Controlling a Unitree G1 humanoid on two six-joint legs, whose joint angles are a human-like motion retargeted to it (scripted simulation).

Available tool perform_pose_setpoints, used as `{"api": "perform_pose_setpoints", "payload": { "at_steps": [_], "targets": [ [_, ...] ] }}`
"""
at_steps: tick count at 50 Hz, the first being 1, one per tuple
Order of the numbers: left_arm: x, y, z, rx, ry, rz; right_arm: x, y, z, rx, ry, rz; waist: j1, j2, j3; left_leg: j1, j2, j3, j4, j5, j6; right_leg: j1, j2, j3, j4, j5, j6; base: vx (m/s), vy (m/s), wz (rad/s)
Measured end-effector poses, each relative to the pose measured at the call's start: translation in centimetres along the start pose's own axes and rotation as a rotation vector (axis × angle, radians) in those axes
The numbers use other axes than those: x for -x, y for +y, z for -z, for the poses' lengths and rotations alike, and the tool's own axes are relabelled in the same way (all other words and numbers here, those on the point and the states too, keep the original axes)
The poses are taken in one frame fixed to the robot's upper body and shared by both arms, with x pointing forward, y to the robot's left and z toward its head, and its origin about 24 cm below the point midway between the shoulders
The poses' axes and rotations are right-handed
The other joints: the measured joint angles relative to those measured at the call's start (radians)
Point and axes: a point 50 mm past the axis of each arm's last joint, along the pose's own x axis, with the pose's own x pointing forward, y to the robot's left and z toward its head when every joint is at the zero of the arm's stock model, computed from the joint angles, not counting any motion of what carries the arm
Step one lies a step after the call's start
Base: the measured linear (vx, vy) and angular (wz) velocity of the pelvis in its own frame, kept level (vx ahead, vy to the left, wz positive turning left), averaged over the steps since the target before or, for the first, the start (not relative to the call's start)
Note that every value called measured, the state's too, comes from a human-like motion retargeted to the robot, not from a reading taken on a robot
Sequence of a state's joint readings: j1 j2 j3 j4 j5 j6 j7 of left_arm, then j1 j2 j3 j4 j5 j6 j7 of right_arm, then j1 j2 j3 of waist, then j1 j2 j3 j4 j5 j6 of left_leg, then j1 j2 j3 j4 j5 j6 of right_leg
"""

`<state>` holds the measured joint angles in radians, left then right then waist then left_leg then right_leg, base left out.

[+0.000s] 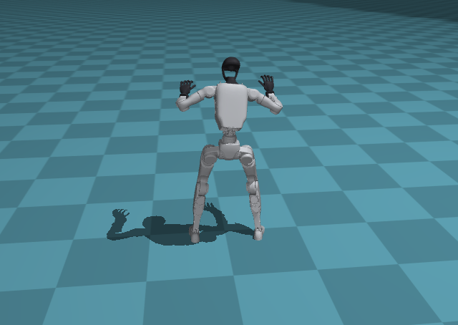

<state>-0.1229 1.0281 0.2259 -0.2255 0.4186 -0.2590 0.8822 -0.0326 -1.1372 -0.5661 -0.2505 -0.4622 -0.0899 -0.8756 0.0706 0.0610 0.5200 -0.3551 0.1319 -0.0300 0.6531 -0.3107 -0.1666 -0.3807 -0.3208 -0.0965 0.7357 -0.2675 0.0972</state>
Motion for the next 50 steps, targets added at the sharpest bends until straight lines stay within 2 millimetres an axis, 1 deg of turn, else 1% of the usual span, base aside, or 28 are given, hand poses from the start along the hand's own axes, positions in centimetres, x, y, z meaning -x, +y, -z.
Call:
{"api": "perform_pose_setpoints", "payload": {
  "at_steps": [3, 5, 8, 10, 11, 13, 14, 15, 17, 18, 19, 20, 22, 23, 25, 27, 29, 31, 33, 35, 37, 38, 40, 42, 43, 45, 47, 50],
  "targets": [
    [-8.1, -0.9, -2.8, 0.03, -0.185, -0.093, -6.0, 1.0, -2.1, -0.007, -0.102, 0.092, 0.006, 0.005, 0.0, -0.002, -0.003, -0.015, 0.002, 0.005, -0.009, 0.009, -0.006, -0.018, 0.007, -0.004, -0.004, -0.07, -0.02, 0.24],
    [-13.1, -1.5, -5.2, 0.073, -0.278, -0.126, -9.3, 1.8, -3.3, -0.036, -0.127, 0.125, 0.009, 0.006, 0.0, 0.003, -0.007, -0.029, 0.012, 0.003, -0.019, 0.024, -0.013, -0.031, 0.021, -0.012, -0.006, -0.08, -0.02, 0.33],
    [-19.7, -3.4, -8.6, 0.062, -0.307, -0.151, -14.0, 4.4, -5.5, -0.135, -0.087, 0.138, 0.003, -0.007, 0.0, -0.022, -0.014, -0.046, 0.022, 0.006, -0.031, 0.009, -0.025, -0.05, 0.046, -0.022, -0.015, -0.09, -0.02, 0.34],
    [-22.5, -4.5, -9.9, 0.081, -0.285, -0.161, -16.2, 6.6, -7.9, -0.313, -0.028, 0.141, -0.014, -0.018, 0.0, -0.03, -0.019, -0.056, 0.024, 0.013, -0.036, 0.007, -0.032, -0.059, 0.055, -0.027, -0.02, -0.06, -0.03, 0.28],
    [-23.3, -5.4, -10.0, 0.086, -0.25, -0.141, -16.9, 8.0, -9.2, -0.403, 0.011, 0.118, -0.022, -0.026, 0.0, -0.033, -0.021, -0.056, 0.026, 0.013, -0.036, 0.002, -0.041, -0.068, 0.069, -0.034, -0.027, 0.0, 0.0, 0.0],
    [-24.4, -7.4, -9.8, 0.091, -0.165, -0.083, -18.0, 10.6, -12.3, -0.566, 0.079, 0.049, -0.041, -0.039, 0.0, -0.042, -0.025, -0.058, 0.027, 0.017, -0.033, -0.011, -0.049, -0.073, 0.084, -0.041, -0.039, 0.0, 0.0, 0.0],
    [-24.5, -8.5, -9.4, 0.097, -0.108, -0.034, -18.0, 11.9, -13.6, -0.622, 0.115, -0.004, -0.049, -0.039, 0.0, -0.044, -0.023, -0.06, 0.023, 0.022, -0.033, -0.01, -0.043, -0.071, 0.073, -0.035, -0.034, -0.06, -0.01, 0.06],
    [-24.3, -9.7, -8.8, 0.103, -0.046, 0.02, -17.9, 13.2, -14.8, -0.666, 0.152, -0.065, -0.056, -0.036, 0.0, -0.045, -0.019, -0.063, 0.018, 0.029, -0.033, -0.005, -0.033, -0.068, 0.055, -0.025, -0.024, 0.0, 0.0, 0.0],
    [-23.3, -12.3, -8.3, 0.126, 0.026, 0.147, -16.9, 15.6, -17.0, -0.647, 0.145, -0.195, -0.051, -0.041, 0.0, -0.053, -0.015, -0.056, 0.011, 0.032, -0.03, -0.021, -0.038, -0.078, 0.063, -0.027, -0.034, 0.0, 0.0, 0.0],
    [-22.8, -13.5, -8.6, 0.137, 0.065, 0.197, -16.6, 16.2, -16.5, -0.57, 0.11, -0.263, -0.033, -0.012, 0.0, -0.073, -0.014, -0.06, 0.0, 0.044, -0.03, -0.035, -0.029, -0.075, 0.039, -0.009, -0.025, 0.0, 0.0, 0.0],
    [-21.5, -14.8, -8.1, 0.144, 0.091, 0.263, -15.4, 17.5, -17.6, -0.537, 0.099, -0.318, -0.037, -0.017, 0.0, -0.068, -0.009, -0.059, -0.004, 0.046, -0.029, -0.028, -0.02, -0.071, 0.028, -0.004, -0.021, 0.0, 0.0, 0.0],
    [-19.6, -16.1, -7.0, 0.152, 0.111, 0.334, -13.7, 19.0, -19.4, -0.526, 0.093, -0.369, -0.052, -0.039, 0.0, -0.049, -0.001, -0.055, -0.003, 0.042, -0.028, -0.011, -0.012, -0.068, 0.024, -0.005, -0.02, 0.0, -0.03, -0.21],
    [-16.3, -18.1, -6.2, 0.153, 0.119, 0.432, -10.7, 20.6, -20.1, -0.483, 0.052, -0.452, -0.055, -0.045, 0.0, -0.046, 0.0, -0.055, -0.013, 0.047, -0.026, -0.009, -0.01, -0.069, 0.013, 0.001, -0.015, 0.0, 0.0, 0.0],
    [-14.6, -18.8, -6.1, 0.158, 0.117, 0.464, -9.2, 21.1, -20.0, -0.47, 0.042, -0.483, -0.052, -0.042, 0.0, -0.048, 0.0, -0.056, -0.018, 0.05, -0.024, -0.01, -0.009, -0.071, 0.008, 0.004, -0.014, 0.0, 0.0, 0.0],
    [-10.9, -19.8, -6.0, 0.185, 0.107, 0.499, -5.9, 21.7, -18.5, -0.461, 0.045, -0.526, -0.04, -0.031, 0.0, -0.056, -0.001, -0.058, -0.027, 0.054, -0.023, -0.015, -0.008, -0.076, -0.001, 0.01, -0.013, 0.0, 0.0, 0.0],
    [-6.7, -19.7, -5.5, 0.235, 0.109, 0.515, -2.2, 21.5, -16.5, -0.477, 0.087, -0.531, -0.036, -0.033, 0.0, -0.062, -0.003, -0.062, -0.031, 0.053, -0.021, -0.018, -0.01, -0.079, -0.005, 0.011, -0.014, 0.03, 0.0, 0.06],
    [-2.3, -18.8, -5.1, 0.295, 0.123, 0.517, 1.8, 20.3, -13.4, -0.452, 0.158, -0.503, -0.029, -0.036, 0.0, -0.061, -0.008, -0.067, -0.036, 0.052, -0.021, -0.015, -0.014, -0.083, -0.007, 0.009, -0.013, 0.07, 0.01, 0.15],
    [1.8, -16.8, -4.6, 0.342, 0.14, 0.509, 5.8, 17.9, -9.4, -0.375, 0.25, -0.44, -0.019, -0.043, 0.0, -0.064, -0.014, -0.071, -0.04, 0.05, -0.022, -0.016, -0.019, -0.087, -0.007, 0.006, -0.013, 0.09, 0.01, 0.19],
    [5.0, -14.2, -4.3, 0.349, 0.154, 0.493, 9.3, 14.0, -4.9, -0.228, 0.336, -0.37, -0.002, -0.044, 0.0, -0.087, -0.021, -0.077, -0.045, 0.05, -0.021, -0.037, -0.025, -0.091, -0.006, 0.006, -0.018, 0.1, 0.01, 0.22],
    [7.8, -10.6, -3.6, 0.337, 0.185, 0.461, 12.6, 9.1, -1.4, -0.089, 0.422, -0.313, 0.005, -0.056, 0.0, -0.094, -0.026, -0.08, -0.049, 0.046, -0.025, -0.042, -0.03, -0.094, -0.004, 0.002, -0.018, 0.12, 0.0, 0.18],
    [10.2, -7.2, -2.8, 0.279, 0.258, 0.438, 14.2, 4.5, 1.2, 0.064, 0.423, -0.324, 0.0, -0.054, 0.0, -0.099, -0.032, -0.082, -0.05, 0.041, -0.028, -0.048, -0.037, -0.096, -0.001, 0.0, -0.015, 0.12, 0.01, 0.15],
    [11.1, -5.3, -2.4, 0.25, 0.292, 0.419, 14.7, 2.3, 2.0, 0.117, 0.422, -0.331, -0.002, -0.055, 0.0, -0.097, -0.034, -0.083, -0.052, 0.039, -0.031, -0.046, -0.04, -0.098, -0.001, -0.001, -0.013, 0.12, 0.01, 0.13],
    [12.0, -1.8, -1.9, 0.181, 0.342, 0.376, 14.6, -1.4, 2.9, 0.197, 0.384, -0.342, -0.008, -0.056, 0.0, -0.09, -0.037, -0.083, -0.056, 0.035, -0.037, -0.037, -0.044, -0.101, -0.001, -0.004, -0.009, 0.11, 0.0, 0.1],
    [11.5, 0.9, -1.4, 0.106, 0.342, 0.317, 13.1, -3.6, 3.1, 0.232, 0.315, -0.319, -0.014, -0.057, 0.0, -0.075, -0.04, -0.083, -0.059, 0.031, -0.039, -0.023, -0.048, -0.102, -0.002, -0.006, -0.005, 0.09, 0.0, 0.04],
    [10.7, 1.9, -1.2, 0.069, 0.319, 0.276, 12.0, -4.3, 3.1, 0.238, 0.275, -0.289, -0.015, -0.057, 0.0, -0.067, -0.041, -0.082, -0.06, 0.03, -0.04, -0.015, -0.049, -0.103, -0.003, -0.007, -0.003, 0.09, -0.01, -0.04],
    [8.3, 3.5, -1.2, -0.014, 0.201, 0.206, 9.1, -4.7, 1.9, 0.16, 0.167, -0.187, -0.018, -0.049, 0.0, -0.102, -0.017, -0.075, 0.045, -0.011, -0.068, -0.034, -0.046, -0.104, 0.073, -0.031, -0.007, 0.08, -0.01, -0.12],
    [4.6, 4.2, -1.0, -0.043, 0.099, 0.077, 5.6, -4.6, 1.9, 0.158, 0.115, -0.094, -0.015, -0.053, 0.0, -0.033, -0.036, -0.077, -0.053, 0.021, -0.036, 0.018, -0.046, -0.1, -0.003, -0.012, -0.004, 0.0, 0.0, 0.0],
    [-1.7, 4.0, -1.8, -0.042, -0.088, -0.047, -0.2, -3.4, 0.1, 0.036, 0.006, 0.037, -0.014, -0.048, 0.0, -0.005, -0.038, -0.074, -0.052, 0.024, -0.027, 0.041, -0.048, -0.096, 0.003, -0.016, -0.009, -0.02, 0.0, -0.04]
  ]
}}
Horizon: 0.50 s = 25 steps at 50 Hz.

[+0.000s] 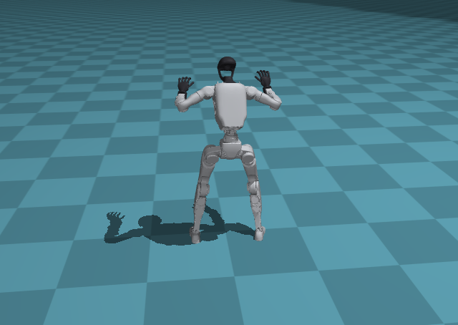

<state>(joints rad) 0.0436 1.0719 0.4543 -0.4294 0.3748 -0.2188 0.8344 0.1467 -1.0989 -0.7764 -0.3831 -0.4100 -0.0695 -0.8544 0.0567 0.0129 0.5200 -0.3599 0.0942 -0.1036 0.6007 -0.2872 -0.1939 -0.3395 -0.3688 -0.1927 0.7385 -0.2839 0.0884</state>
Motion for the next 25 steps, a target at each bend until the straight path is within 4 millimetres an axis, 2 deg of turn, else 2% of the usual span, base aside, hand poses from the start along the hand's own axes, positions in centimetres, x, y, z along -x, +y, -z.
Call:
{"api": "perform_pose_setpoints", "payload": {
  "at_steps": [2, 4, 7, 9, 10, 12, 13, 15, 18, 21, 23, 25],
  "targets": [
    [-4.1, -2.2, -1.3, 0.074, -0.063, -0.055, -4.1, 2.0, -2.0, -0.058, -0.079, 0.049, 0.003, 0.008, 0.0, 0.002, 0.004, 0.004, 0.013, -0.001, 0.005, -0.001, 0.003, 0.006, 0.011, -0.003, -0.002, -0.08, -0.02, -0.16],
    [-9.6, -3.6, -2.4, 0.08, -0.175, -0.139, -8.1, 3.2, -4.6, -0.158, -0.162, 0.142, 0.023, 0.022, 0.0, -0.023, 0.013, 0.007, 0.037, -0.007, 0.0, -0.028, 0.009, 0.011, 0.03, -0.007, -0.008, -0.11, -0.02, -0.17],
    [-17.6, -7.2, -6.4, 0.125, -0.21, -0.173, -13.5, 5.1, -7.2, -0.161, -0.227, 0.154, 0.088, 0.056, 0.0, -0.076, 0.033, 0.008, 0.064, -0.008, -0.005, -0.083, 0.03, 0.02, 0.046, 0.001, -0.02, -0.13, -0.02, -0.2],
    [-21.1, -8.5, -7.2, 0.134, -0.185, -0.156, -16.4, 8.1, -10.3, -0.265, -0.229, 0.136, 0.071, 0.047, 0.0, -0.088, 0.039, 0.01, 0.086, -0.012, -0.008, -0.098, 0.033, 0.026, 0.066, -0.005, -0.024, -0.12, -0.02, -0.15],
    [-22.5, -9.1, -7.0, 0.124, -0.151, -0.142, -17.9, 9.5, -12.3, -0.299, -0.241, 0.116, 0.055, 0.046, 0.0, -0.096, 0.038, 0.01, 0.095, -0.013, -0.008, -0.108, 0.032, 0.029, 0.077, -0.009, -0.027, -0.12, -0.02, -0.06],
    [-24.2, -11.3, -6.1, 0.038, -0.038, -0.037, -19.3, 13.2, -15.7, -0.345, -0.206, 0.003, 0.025, 0.029, 0.0, -0.119, 0.035, 0.01, 0.11, -0.012, 0.004, -0.138, 0.029, 0.037, 0.101, -0.019, -0.046, -0.11, -0.02, -0.03],
    [-24.6, -12.1, -5.7, 0.028, 0.011, -0.002, -19.4, 14.6, -16.5, -0.347, -0.186, -0.062, 0.019, 0.031, 0.0, -0.125, 0.035, 0.009, 0.114, -0.011, 0.002, -0.144, 0.028, 0.037, 0.106, -0.02, -0.047, -0.08, -0.01, 0.03],
    [-24.5, -13.9, -5.4, 0.09, 0.096, 0.024, -18.8, 16.8, -15.5, -0.295, -0.14, -0.204, 0.035, 0.07, 0.0, -0.124, 0.039, 0.005, 0.112, -0.008, -0.019, -0.134, 0.03, 0.028, 0.098, -0.015, -0.029, 0.0, 0.0, 0.0],
    [-22.5, -17.8, -5.5, 0.108, 0.195, 0.187, -15.9, 20.5, -14.7, -0.27, -0.061, -0.424, 0.046, 0.082, 0.0, -0.127, 0.043, 0.002, 0.107, -0.004, -0.024, -0.134, 0.035, 0.023, 0.09, -0.011, -0.031, 0.0, 0.0, 0.0],
    [-19.1, -20.9, -6.2, 0.177, 0.212, 0.295, -12.2, 22.1, -13.8, -0.315, -0.018, -0.512, 0.051, 0.091, 0.0, -0.132, 0.04, -0.002, 0.09, 0.006, -0.022, -0.136, 0.034, 0.017, 0.076, -0.004, -0.032, 0.0, 0.0, 0.0],
    [-15.9, -22.5, -6.3, 0.209, 0.203, 0.369, -9.2, 22.6, -14.5, -0.408, 0.0, -0.509, 0.036, 0.069, 0.0, -0.134, 0.035, -0.003, 0.082, 0.01, -0.002, -0.142, 0.032, 0.019, 0.075, -0.005, -0.047, 0.0, 0.0, 0.0],
    [-12.3, -22.8, -6.0, 0.252, 0.184, 0.386, -6.3, 22.1, -14.4, -0.49, 0.016, -0.475, 0.018, 0.051, 0.0, -0.138, 0.026, -0.003, 0.067, 0.017, 0.014, -0.151, 0.025, 0.022, 0.072, -0.005, -0.052, 0.0, 0.0, 0.0]
  ]
}}
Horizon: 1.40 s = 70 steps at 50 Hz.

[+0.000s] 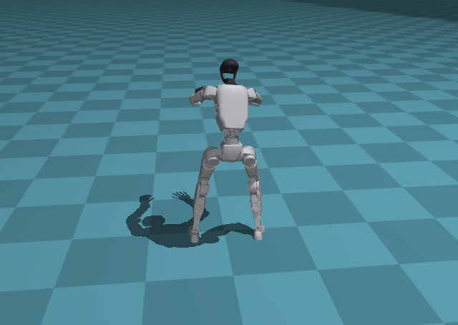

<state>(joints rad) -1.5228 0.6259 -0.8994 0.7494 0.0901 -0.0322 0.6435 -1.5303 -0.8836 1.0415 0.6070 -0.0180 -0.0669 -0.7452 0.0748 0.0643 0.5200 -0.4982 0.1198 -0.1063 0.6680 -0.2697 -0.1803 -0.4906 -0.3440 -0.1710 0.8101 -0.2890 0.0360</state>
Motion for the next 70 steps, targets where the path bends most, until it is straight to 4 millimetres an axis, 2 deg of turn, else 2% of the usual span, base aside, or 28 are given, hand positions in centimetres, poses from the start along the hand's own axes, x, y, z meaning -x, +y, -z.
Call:
{"api": "perform_pose_setpoints", "payload": {
  "at_steps": [4, 7, 8, 10, 12, 15, 18, 21, 25, 28, 30, 31, 32, 35, 37, 40, 42, 45, 48, 52, 55, 56, 57, 59, 62, 65, 67, 70],
  "targets": [
    [8.9, -0.1, 2.7, 0.066, -0.036, -0.025, 7.5, -1.6, 2.2, -0.033, 0.013, 0.087, -0.025, -0.017, 0.0, -0.013, -0.01, 0.002, -0.032, 0.012, 0.014, -0.019, -0.005, 0.002, -0.021, 0.009, 0.006, 0.05, 0.0, 0.04],
    [16.8, 1.7, 5.1, 0.063, 0.021, -0.036, 14.4, -4.2, 4.4, 0.037, 0.101, 0.157, -0.041, -0.042, 0.0, -0.023, -0.013, 0.006, -0.049, 0.015, 0.022, -0.033, -0.006, 0.006, -0.034, 0.012, 0.012, 0.09, -0.01, 0.0],
    [19.3, 2.7, 5.7, 0.051, 0.058, -0.04, 16.9, -5.3, 5.2, 0.08, 0.144, 0.172, -0.045, -0.051, 0.0, -0.025, -0.014, 0.007, -0.053, 0.015, 0.023, -0.037, -0.006, 0.008, -0.036, 0.013, 0.014, 0.12, 0.0, 0.03],
    [23.7, 4.5, 4.7, 0.018, 0.088, -0.003, 23.6, -11.7, 5.1, 0.134, 0.211, 0.113, 0.009, 0.006, 0.0, -0.074, -0.001, -0.003, -0.043, 0.003, -0.009, -0.062, 0.007, -0.01, -0.061, 0.035, 0.073, 0.15, 0.02, 0.02],
    [26.7, 6.6, 4.9, -0.036, 0.135, -0.02, 26.7, -14.7, 4.5, 0.218, 0.263, 0.147, 0.028, 0.024, 0.0, -0.123, 0.032, -0.006, 0.042, -0.033, -0.027, -0.09, 0.03, -0.016, -0.019, 0.026, 0.069, 0.12, -0.01, -0.24],
    [28.4, 10.7, 5.3, -0.151, 0.192, -0.116, 28.4, -18.4, 4.4, 0.408, 0.313, 0.181, 0.038, 0.021, 0.0, -0.074, 0.025, -0.002, -0.023, -0.02, -0.008, -0.054, 0.036, -0.008, -0.072, 0.035, 0.065, 0.06, 0.0, -0.09],
    [25.9, 14.8, 4.6, -0.316, 0.041, -0.269, 26.5, -21.2, 3.6, 0.52, 0.187, 0.28, 0.045, 0.004, 0.0, -0.07, 0.016, 0.017, 0.022, -0.036, -0.009, -0.061, 0.011, 0.001, -0.015, 0.019, 0.07, 0.04, 0.01, 0.0],
    [21.2, 17.8, 2.9, -0.419, -0.151, -0.467, 21.8, -23.0, 2.9, 0.589, 0.008, 0.377, 0.054, 0.008, 0.0, 0.007, 0.015, 0.011, -0.046, -0.022, 0.001, 0.007, 0.023, 0.0, -0.069, 0.021, 0.059, 0.0, 0.0, 0.0],
    [13.7, 19.2, -1.0, -0.408, -0.382, -0.594, 12.9, -23.2, 0.3, 0.554, -0.27, 0.448, 0.05, 0.022, 0.0, 0.049, 0.013, 0.013, -0.025, -0.031, -0.003, 0.048, 0.016, 0.003, -0.044, 0.007, 0.057, 0.0, 0.0, 0.0],
    [7.1, 18.8, -3.5, -0.297, -0.441, -0.581, 5.8, -23.6, -2.6, 0.537, -0.392, 0.44, 0.068, 0.071, 0.0, 0.057, 0.018, 0.009, 0.012, -0.044, -0.009, 0.059, 0.016, 0.003, -0.012, -0.007, 0.046, -0.07, 0.0, -0.04],
    [2.3, 17.4, -4.7, -0.179, -0.396, -0.485, -0.5, -23.9, -6.1, 0.661, -0.433, 0.41, 0.066, 0.098, 0.0, 0.056, 0.022, 0.013, 0.051, -0.054, 0.009, 0.054, 0.017, 0.015, 0.023, -0.025, 0.011, -0.09, 0.0, -0.17],
    [0.9, 18.2, -5.5, -0.135, -0.437, -0.544, -1.9, -23.4, -7.3, 0.595, -0.468, 0.46, 0.058, 0.095, 0.0, 0.061, 0.025, 0.013, 0.055, -0.055, -0.007, 0.062, 0.018, 0.012, 0.025, -0.025, 0.022, -0.07, 0.0, -0.09],
    [-0.7, 18.7, -6.3, -0.101, -0.461, -0.577, -2.8, -22.7, -7.4, 0.529, -0.456, 0.487, 0.058, 0.085, 0.0, 0.065, 0.028, 0.014, 0.061, -0.056, -0.019, 0.068, 0.018, 0.01, 0.029, -0.027, 0.028, -0.06, 0.0, -0.02],
    [-5.5, 16.2, -9.8, -0.069, -0.44, -0.487, -2.8, -21.6, -3.2, 0.535, -0.295, 0.39, 0.12, 0.034, 0.0, 0.058, 0.035, 0.014, 0.083, -0.062, -0.027, 0.061, 0.022, 0.013, 0.049, -0.035, 0.02, -0.08, -0.01, -0.07],
    [-7.5, 14.0, -10.8, -0.025, -0.359, -0.419, -2.6, -20.2, -0.2, 0.593, -0.194, 0.247, 0.154, 0.02, 0.0, 0.046, 0.041, 0.012, 0.091, -0.061, -0.033, 0.05, 0.027, 0.012, 0.054, -0.036, 0.014, -0.09, 0.0, -0.06],
    [-8.7, 10.0, -10.3, 0.061, -0.191, -0.297, -1.3, -17.8, 3.8, 0.682, -0.066, 0.001, 0.187, 0.024, 0.0, 0.028, 0.049, 0.007, 0.092, -0.055, -0.04, 0.038, 0.036, 0.007, 0.048, -0.03, 0.009, -0.08, 0.0, -0.02],
    [-8.3, 7.4, -8.8, 0.1, -0.093, -0.219, -0.4, -16.4, 5.2, 0.695, -0.03, -0.113, 0.192, 0.047, 0.0, 0.012, 0.054, 0.003, 0.087, -0.047, -0.041, 0.026, 0.043, 0.002, 0.037, -0.022, 0.008, -0.07, 0.0, 0.01],
    [-6.5, 3.5, -5.8, 0.079, 0.006, -0.091, 0.9, -14.0, 5.4, 0.6, -0.037, -0.191, 0.174, 0.075, 0.0, -0.028, 0.059, -0.004, 0.078, -0.033, -0.023, -0.008, 0.054, -0.003, 0.019, -0.008, -0.007, -0.07, 0.0, -0.01],
    [-2.1, 1.1, -1.1, 0.076, 0.05, -0.078, 1.9, -11.6, 3.6, 0.444, -0.113, -0.21, 0.113, 0.122, 0.0, -0.06, 0.053, -0.004, 0.054, -0.014, -0.009, -0.041, 0.051, -0.007, 0.001, 0.005, -0.01, 0.0, 0.0, 0.0],
    [8.2, -0.5, 4.7, 0.12, 0.143, -0.134, 4.9, -10.3, 2.9, 0.338, -0.185, -0.265, -0.007, 0.179, 0.0, -0.096, 0.029, 0.004, 0.007, 0.013, 0.01, -0.093, 0.028, -0.007, -0.011, 0.014, -0.006, 0.0, 0.0, 0.0],
    [17.7, -2.9, 4.3, 0.247, 0.273, -0.122, 12.3, -14.7, 6.2, 0.395, -0.049, -0.267, -0.017, 0.26, 0.0, -0.059, 0.028, 0.003, -0.02, 0.018, 0.015, -0.049, 0.037, -0.001, -0.051, 0.023, 0.014, 0.08, 0.0, -0.01],
    [20.3, -1.2, 4.8, 0.126, 0.194, -0.022, 20.1, -15.7, 7.4, 0.293, 0.136, -0.253, 0.043, 0.174, 0.0, -0.1, 0.06, -0.004, 0.041, -0.01, -0.018, -0.068, 0.059, -0.015, -0.028, 0.027, 0.039, 0.16, -0.04, -0.29],
    [22.9, 0.4, 5.2, 0.04, 0.155, 0.051, 25.0, -12.2, 5.7, 0.054, 0.255, -0.167, 0.077, 0.1, 0.0, -0.127, 0.079, -0.007, 0.075, -0.028, -0.04, -0.083, 0.073, -0.022, -0.018, 0.03, 0.057, 0.17, -0.05, -0.28],
    [28.1, 3.9, 6.1, -0.022, 0.258, 0.043, 28.3, -10.6, 4.5, -0.022, 0.369, -0.054, 0.049, 0.028, 0.0, -0.132, 0.072, -0.002, 0.056, -0.025, -0.038, -0.098, 0.068, -0.014, -0.024, 0.029, 0.064, 0.12, -0.03, 0.0],
    [34.0, 8.3, 6.0, -0.127, 0.441, 0.022, 30.1, -12.0, 3.8, 0.048, 0.422, 0.064, 0.004, -0.004, 0.0, -0.121, 0.055, 0.0, 0.055, -0.032, -0.023, -0.095, 0.051, -0.007, -0.005, 0.011, 0.054, 0.09, -0.02, 0.15],
    [34.4, 12.0, 4.4, -0.202, 0.401, -0.053, 30.7, -16.4, 1.3, 0.126, 0.401, 0.251, 0.048, 0.011, 0.0, -0.125, 0.058, -0.008, 0.085, -0.052, -0.035, -0.089, 0.049, -0.015, 0.016, 0.0, 0.071, 0.1, -0.01, 0.1],
    [32.5, 13.7, 4.3, -0.245, 0.332, -0.157, 29.2, -18.7, 1.3, 0.272, 0.32, 0.332, 0.073, 0.018, 0.0, -0.037, 0.036, -0.004, -0.019, -0.027, -0.008, -0.02, 0.046, -0.009, -0.06, 0.01, 0.071, 0.0, 0.0, 0.0],
    [27.4, 15.7, 3.7, -0.323, 0.104, -0.311, 24.9, -20.9, 0.7, 0.399, 0.07, 0.45, 0.097, 0.033, 0.0, 0.004, 0.031, -0.003, -0.013, -0.035, -0.008, 0.018, 0.037, -0.008, -0.046, -0.002, 0.072, 0.0, 0.0, 0.0]
  ]
}}
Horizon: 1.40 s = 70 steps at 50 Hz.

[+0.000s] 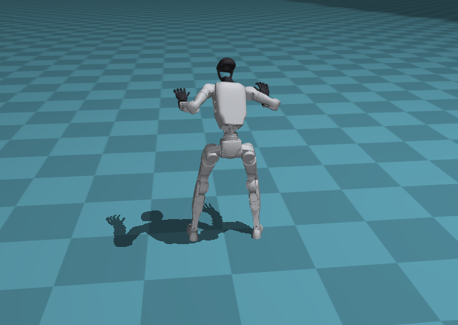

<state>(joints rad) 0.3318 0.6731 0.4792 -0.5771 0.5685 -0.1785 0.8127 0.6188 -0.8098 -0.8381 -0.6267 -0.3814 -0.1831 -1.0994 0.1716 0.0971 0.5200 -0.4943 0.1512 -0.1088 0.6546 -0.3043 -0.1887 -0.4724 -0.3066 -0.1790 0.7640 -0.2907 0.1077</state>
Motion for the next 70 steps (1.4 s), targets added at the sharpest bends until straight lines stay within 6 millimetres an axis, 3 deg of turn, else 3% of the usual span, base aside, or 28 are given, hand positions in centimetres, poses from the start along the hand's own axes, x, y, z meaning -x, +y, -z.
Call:
{"api": "perform_pose_setpoints", "payload": {
  "at_steps": [5, 9, 10, 11, 12, 14, 17, 20, 25, 28, 32, 33, 34, 35, 36, 37, 38, 40, 42, 45, 50, 53, 58, 60, 62, 65, 67, 70],
  "targets": [
    [-10.5, -2.7, -4.4, 0.062, -0.291, -0.143, -11.2, 3.6, -2.3, 0.044, -0.36, 0.086, 0.018, 0.033, 0.0, 0.05, 0.002, 0.006, 0.027, -0.013, -0.008, 0.042, -0.004, 0.008, 0.034, -0.015, -0.006, -0.05, 0.0, -0.05],
    [-19.5, -5.2, -12.0, 0.283, -0.447, -0.203, -20.1, 4.9, -5.7, 0.103, -0.487, 0.09, 0.083, 0.105, 0.0, 0.045, 0.023, 0.01, 0.064, -0.02, -0.014, 0.031, 0.012, 0.017, 0.066, -0.021, -0.038, -0.13, -0.01, -0.23],
    [-22.0, -5.2, -14.5, 0.365, -0.486, -0.223, -22.7, 4.3, -6.9, 0.163, -0.51, 0.118, 0.108, 0.122, 0.0, 0.044, 0.03, 0.016, 0.078, -0.021, -0.005, 0.024, 0.019, 0.026, 0.079, -0.027, -0.062, -0.13, -0.02, -0.36],
    [-23.6, -5.1, -15.2, 0.366, -0.502, -0.244, -24.8, 5.8, -9.4, 0.112, -0.544, 0.116, 0.078, 0.113, 0.0, 0.034, 0.033, 0.018, 0.085, -0.023, -0.01, 0.01, 0.015, 0.02, 0.093, -0.031, -0.068, -0.12, -0.02, -0.24],
    [-25.0, -5.0, -16.2, 0.378, -0.522, -0.26, -25.4, 7.8, -10.8, 0.016, -0.51, 0.1, 0.059, 0.098, 0.0, 0.032, 0.034, 0.019, 0.085, -0.021, -0.016, 0.006, 0.013, 0.018, 0.096, -0.03, -0.067, -0.1, -0.01, -0.01],
    [-26.9, -5.5, -19.7, 0.423, -0.567, -0.245, -24.8, 9.1, -8.6, -0.014, -0.397, 0.048, 0.077, 0.057, 0.0, 0.046, 0.034, 0.019, 0.066, -0.004, -0.031, 0.025, 0.019, 0.021, 0.07, -0.016, -0.047, -0.1, 0.0, 0.04],
    [-29.0, -7.5, -24.7, 0.421, -0.528, -0.171, -24.6, 10.8, -5.7, 0.057, -0.29, -0.1, 0.138, 0.062, 0.0, 0.029, 0.048, 0.017, 0.053, 0.011, -0.036, 0.013, 0.035, 0.014, 0.046, 0.003, -0.049, -0.11, 0.0, -0.09],
    [-29.5, -10.4, -27.5, 0.443, -0.412, -0.041, -23.6, 12.9, -3.1, 0.126, -0.209, -0.284, 0.188, 0.098, 0.0, 0.013, 0.065, 0.013, 0.036, 0.027, -0.04, 0.006, 0.056, 0.005, 0.01, 0.027, -0.05, -0.09, 0.01, -0.1],
    [-26.6, -15.7, -27.3, 0.541, -0.272, 0.166, -20.9, 15.8, -2.2, 0.162, -0.225, -0.503, 0.188, 0.17, 0.0, -0.025, 0.074, 0.007, 0.005, 0.053, -0.04, -0.019, 0.072, -0.007, -0.04, 0.061, -0.046, -0.04, 0.01, -0.02],
    [-22.9, -18.4, -24.8, 0.586, -0.26, 0.201, -19.3, 16.8, -3.5, 0.097, -0.281, -0.518, 0.138, 0.222, 0.0, -0.053, 0.068, 0.005, -0.008, 0.063, -0.032, -0.044, 0.069, -0.01, -0.055, 0.072, -0.041, 0.0, 0.0, 0.0],
    [-16.0, -20.5, -18.5, 0.623, -0.155, 0.199, -17.3, 17.3, -5.5, -0.028, -0.342, -0.49, 0.017, 0.28, 0.0, -0.107, 0.043, 0.002, -0.018, 0.072, -0.012, -0.104, 0.048, -0.005, -0.047, 0.071, -0.04, 0.02, 0.01, 0.09],
    [-14.0, -21.1, -16.9, 0.6, -0.124, 0.224, -16.7, 17.3, -5.5, -0.066, -0.334, -0.481, -0.012, 0.278, 0.0, -0.126, 0.037, 0.002, -0.012, 0.07, 0.008, -0.129, 0.043, 0.002, -0.032, 0.062, -0.057, 0.05, 0.01, 0.2],
    [-11.2, -21.2, -15.9, 0.594, -0.103, 0.252, -14.6, 15.9, -3.4, -0.058, -0.321, -0.515, -0.03, 0.285, 0.0, -0.112, 0.02, 0.006, -0.014, 0.066, 0.015, -0.124, 0.025, 0.01, -0.015, 0.048, -0.053, 0.08, 0.02, 0.34],
    [-8.1, -20.9, -15.1, 0.59, -0.085, 0.274, -11.5, 13.4, -0.8, -0.045, -0.282, -0.571, -0.042, 0.296, 0.0, -0.081, -0.003, 0.011, -0.02, 0.061, 0.017, -0.103, 0.0, 0.017, 0.003, 0.033, -0.037, 0.16, 0.01, 0.14],
    [-5.4, -20.0, -13.8, 0.48, -0.209, 0.343, -6.1, 9.5, 1.9, -0.053, -0.199, -0.639, 0.019, 0.247, 0.0, -0.102, 0.036, -0.002, 0.065, 0.017, -0.015, -0.093, 0.027, 0.0, 0.034, 0.027, -0.02, 0.2, -0.01, -0.17],
    [-3.1, -18.7, -11.7, 0.371, -0.294, 0.398, -0.3, 8.5, 1.3, -0.189, -0.068, -0.64, 0.054, 0.183, 0.0, -0.118, 0.063, -0.008, 0.121, -0.015, -0.038, -0.09, 0.047, -0.009, 0.056, 0.023, -0.007, 0.2, -0.04, -0.48],
    [-1.8, -16.6, -8.1, 0.253, -0.314, 0.41, 3.3, 9.7, 0.3, -0.257, 0.007, -0.635, 0.037, 0.091, 0.0, -0.12, 0.067, -0.001, 0.121, -0.02, -0.043, -0.1, 0.05, -0.001, 0.058, 0.02, -0.005, 0.16, -0.03, -0.27],
    [0.1, -12.8, -4.2, 0.137, -0.29, 0.399, 6.1, 9.0, 0.0, -0.243, 0.059, -0.64, 0.005, 0.026, 0.0, -0.109, 0.05, 0.005, 0.097, -0.019, -0.034, -0.103, 0.039, 0.01, 0.052, 0.014, -0.004, 0.11, -0.01, 0.04],
    [1.0, -9.3, -2.1, 0.068, -0.261, 0.368, 6.5, 6.6, 1.0, -0.153, 0.058, -0.625, -0.01, 0.015, 0.0, -0.102, 0.042, 0.009, 0.104, -0.028, -0.034, -0.1, 0.028, 0.016, 0.068, 0.005, -0.004, 0.09, 0.02, 0.13],
    [-0.4, -5.1, -0.7, -0.014, -0.265, 0.26, 4.4, 3.8, 2.6, 0.027, 0.004, -0.521, -0.015, 0.008, 0.0, -0.043, 0.021, 0.018, 0.049, -0.018, -0.014, -0.056, 0.017, 0.026, 0.033, 0.005, -0.007, 0.07, 0.02, 0.05],
    [-7.4, -1.3, -1.8, -0.081, -0.397, -0.025, -3.9, 3.1, 2.1, 0.13, -0.23, -0.224, -0.009, 0.001, 0.0, 0.034, 0.009, 0.036, 0.02, -0.018, 0.003, 0.003, 0.007, 0.041, 0.019, 0.004, -0.009, 0.02, 0.01, -0.03],
    [-12.1, -1.4, -3.5, -0.029, -0.436, -0.13, -9.0, 5.2, -0.7, -0.048, -0.319, -0.159, -0.006, 0.011, 0.0, 0.071, 0.012, 0.048, 0.024, -0.022, 0.004, 0.031, 0.007, 0.05, 0.023, 0.003, -0.011, -0.02, 0.01, -0.13],
    [-20.4, -5.0, -8.5, 0.228, -0.423, -0.197, -16.6, 8.6, -5.4, -0.302, -0.368, -0.253, 0.051, 0.078, 0.0, 0.095, 0.03, 0.064, 0.056, -0.031, 0.004, 0.042, 0.021, 0.068, 0.046, -0.001, -0.037, -0.07, 0.01, -0.25],
    [-23.4, -5.5, -8.9, 0.347, -0.394, -0.202, -21.3, 11.4, -10.5, -0.35, -0.451, -0.309, 0.004, 0.083, 0.0, 0.109, 0.034, 0.075, 0.066, -0.031, -0.003, 0.047, 0.022, 0.077, 0.058, -0.007, -0.047, -0.08, -0.01, -0.22],
    [-26.1, -6.1, -11.1, 0.393, -0.416, -0.189, -22.1, 12.4, -8.9, -0.34, -0.329, -0.227, 0.019, 0.029, 0.0, 0.116, 0.029, 0.077, 0.062, -0.024, -0.013, 0.051, 0.014, 0.077, 0.066, -0.009, -0.043, -0.08, -0.02, 0.0],
    [-29.5, -8.7, -16.0, 0.414, -0.341, -0.116, -23.4, 12.7, -5.2, -0.187, -0.189, -0.27, 0.097, 0.056, 0.0, 0.082, 0.042, 0.066, 0.074, -0.022, -0.019, 0.027, 0.027, 0.067, 0.065, -0.001, -0.052, -0.11, -0.01, 0.03],
    [-30.6, -10.3, -18.8, 0.524, -0.256, -0.06, -23.9, 12.5, -2.6, -0.092, -0.086, -0.263, 0.144, 0.076, 0.0, 0.064, 0.05, 0.059, 0.07, -0.012, -0.023, 0.016, 0.035, 0.057, 0.055, 0.008, -0.056, -0.09, -0.02, 0.05],
    [-30.3, -13.2, -21.9, 0.643, -0.111, 0.068, -23.6, 13.1, -0.4, -0.006, 0.001, -0.326, 0.189, 0.117, 0.0, 0.024, 0.059, 0.043, 0.063, 0.001, -0.026, -0.01, 0.043, 0.033, 0.042, 0.021, -0.066, -0.08, -0.02, 0.12]
  ]
}}
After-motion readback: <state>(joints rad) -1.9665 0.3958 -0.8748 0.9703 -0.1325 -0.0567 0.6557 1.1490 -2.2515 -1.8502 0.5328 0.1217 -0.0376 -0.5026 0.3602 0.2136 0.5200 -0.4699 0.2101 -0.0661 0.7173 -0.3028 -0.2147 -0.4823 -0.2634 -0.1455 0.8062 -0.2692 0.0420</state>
